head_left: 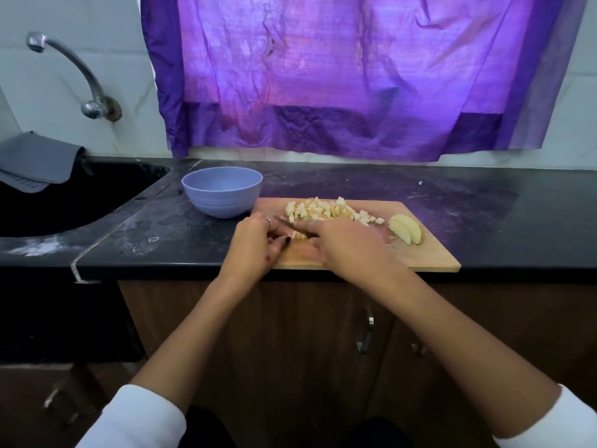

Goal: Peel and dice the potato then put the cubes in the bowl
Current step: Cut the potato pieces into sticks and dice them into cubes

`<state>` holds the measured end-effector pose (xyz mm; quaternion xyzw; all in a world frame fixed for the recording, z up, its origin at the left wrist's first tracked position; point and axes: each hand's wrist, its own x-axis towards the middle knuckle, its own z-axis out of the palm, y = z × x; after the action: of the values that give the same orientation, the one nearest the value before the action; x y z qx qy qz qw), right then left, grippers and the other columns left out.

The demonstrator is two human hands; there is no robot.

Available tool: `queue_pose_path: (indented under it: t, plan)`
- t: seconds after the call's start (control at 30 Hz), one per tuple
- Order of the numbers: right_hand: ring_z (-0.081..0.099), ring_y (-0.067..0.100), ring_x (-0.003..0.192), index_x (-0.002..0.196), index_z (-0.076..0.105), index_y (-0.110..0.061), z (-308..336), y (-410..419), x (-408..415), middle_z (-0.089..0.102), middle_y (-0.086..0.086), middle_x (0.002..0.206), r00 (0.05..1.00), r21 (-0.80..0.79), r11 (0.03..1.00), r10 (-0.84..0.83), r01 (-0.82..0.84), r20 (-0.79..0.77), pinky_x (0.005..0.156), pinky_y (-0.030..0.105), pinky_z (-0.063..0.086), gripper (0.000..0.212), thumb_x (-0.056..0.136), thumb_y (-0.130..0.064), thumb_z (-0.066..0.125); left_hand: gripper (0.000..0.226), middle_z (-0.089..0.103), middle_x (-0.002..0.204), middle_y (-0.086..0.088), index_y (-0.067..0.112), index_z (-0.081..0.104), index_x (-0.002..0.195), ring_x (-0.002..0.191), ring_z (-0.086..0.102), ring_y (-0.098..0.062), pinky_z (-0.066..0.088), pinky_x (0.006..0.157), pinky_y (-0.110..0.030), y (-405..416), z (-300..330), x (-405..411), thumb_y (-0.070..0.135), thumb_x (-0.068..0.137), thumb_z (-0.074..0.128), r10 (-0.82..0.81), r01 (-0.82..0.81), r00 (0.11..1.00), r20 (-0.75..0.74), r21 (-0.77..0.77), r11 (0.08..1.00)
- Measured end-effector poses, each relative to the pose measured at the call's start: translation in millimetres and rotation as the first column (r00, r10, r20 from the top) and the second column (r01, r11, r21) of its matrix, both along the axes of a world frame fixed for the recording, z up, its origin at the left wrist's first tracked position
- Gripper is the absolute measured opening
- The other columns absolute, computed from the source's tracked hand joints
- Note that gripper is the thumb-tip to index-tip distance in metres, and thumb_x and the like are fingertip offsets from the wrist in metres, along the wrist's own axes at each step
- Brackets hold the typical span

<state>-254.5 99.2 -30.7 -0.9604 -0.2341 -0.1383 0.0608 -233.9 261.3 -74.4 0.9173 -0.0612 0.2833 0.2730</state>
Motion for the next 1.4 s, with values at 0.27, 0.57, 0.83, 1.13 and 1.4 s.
queue_pose_path:
  t: [0.27, 0.57, 0.83, 1.13, 1.4]
  plan:
    - [0.050, 0.008, 0.081, 0.103, 0.053, -0.031, -1, -73, -11, 0.055, -0.007, 0.097, 0.994, 0.153, 0.987, -0.042, 0.057, -0.099, 0.060, 0.023, 0.039, 0.013, 0.093, -0.038, 0.056, 0.012, 0.066, 0.102, -0.002, 0.017, 0.075, 0.093, 0.091, 0.058, -0.016, 0.051, 0.086, -0.037, -13, 20, 28, 0.023, 0.082, 0.074, -0.064, 0.072, 0.991, -0.117, 0.065, 0.995]
    - [0.058, 0.016, 0.098, 0.113, 0.064, -0.032, 5, -56, 29, 0.064, -0.003, 0.113, 0.997, 0.070, 0.995, -0.071, 0.071, -0.013, 0.077, 0.031, 0.049, 0.027, 0.089, -0.045, 0.059, 0.021, 0.063, 0.097, -0.005, 0.013, 0.073, 0.101, 0.092, 0.055, -0.022, 0.048, 0.082, -0.044, -6, 12, 53, 0.026, 0.093, 0.059, 0.005, -0.007, 1.000, 0.030, 0.062, 0.998]
    - [0.059, 0.023, 0.099, 0.108, 0.067, -0.033, 28, -62, 46, 0.064, -0.001, 0.113, 0.982, 0.138, 0.976, -0.156, 0.170, -0.110, 0.077, 0.035, 0.047, 0.022, 0.088, -0.042, 0.064, 0.043, 0.062, 0.114, -0.008, 0.013, 0.054, 0.131, 0.109, 0.055, -0.027, 0.046, 0.090, -0.050, -12, 12, 45, 0.004, 0.089, 0.047, 0.120, -0.127, 0.983, 0.137, 0.046, 0.991]
    - [0.061, 0.006, 0.063, 0.097, 0.069, -0.025, 35, -57, 47, 0.063, -0.006, 0.075, 0.984, 0.260, 0.962, -0.041, 0.087, -0.176, 0.062, 0.025, 0.043, 0.017, 0.089, -0.039, 0.064, 0.041, 0.061, 0.110, -0.004, 0.013, 0.050, 0.133, 0.106, 0.056, -0.023, 0.042, 0.090, -0.045, -24, 14, 17, 0.008, 0.093, 0.046, 0.096, -0.096, 0.976, 0.196, -0.008, 0.995]
    - [0.037, 0.010, 0.041, 0.103, 0.068, -0.017, 4, -114, 37, 0.057, 0.004, 0.060, 0.936, 0.810, 0.563, 0.172, 0.163, -0.307, 0.040, 0.018, 0.023, 0.019, 0.092, -0.031, 0.062, 0.070, 0.063, 0.127, -0.005, 0.017, 0.051, 0.136, 0.120, 0.055, -0.023, 0.044, 0.099, -0.040, -63, 21, 0, 0.063, 0.083, 0.057, -0.121, 0.154, 0.983, -0.137, 0.258, 0.954]
